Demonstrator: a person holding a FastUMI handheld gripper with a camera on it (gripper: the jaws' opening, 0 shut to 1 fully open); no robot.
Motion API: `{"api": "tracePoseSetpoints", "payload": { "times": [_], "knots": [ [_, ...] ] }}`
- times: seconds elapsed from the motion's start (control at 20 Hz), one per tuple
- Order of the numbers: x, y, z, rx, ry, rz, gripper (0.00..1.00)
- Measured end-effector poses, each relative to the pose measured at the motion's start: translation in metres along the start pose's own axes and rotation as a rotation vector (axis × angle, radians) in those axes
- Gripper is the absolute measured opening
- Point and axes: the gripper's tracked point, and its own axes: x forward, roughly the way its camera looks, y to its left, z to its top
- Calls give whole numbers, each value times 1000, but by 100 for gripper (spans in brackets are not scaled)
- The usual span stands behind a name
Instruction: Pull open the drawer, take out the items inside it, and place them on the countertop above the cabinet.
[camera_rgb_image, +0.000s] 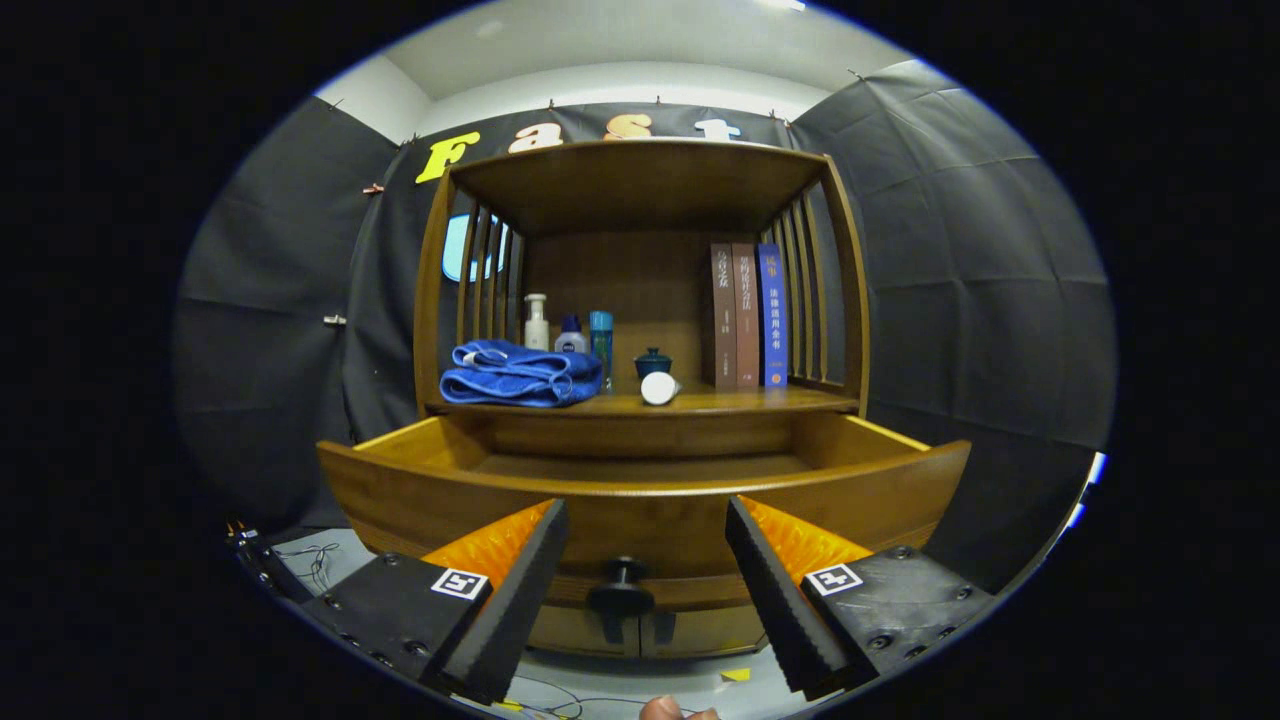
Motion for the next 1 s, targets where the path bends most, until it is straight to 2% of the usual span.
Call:
{"api": "tracePoseSetpoints", "payload": {
  "times": [0.3,0.65,1.0],
  "knots": [
    [15,0,-33,25,74,-21,100],
    [26,5,-20,-19,27,-28,99],
    [74,7,-18,11,55,-27,99]
  ]
}}
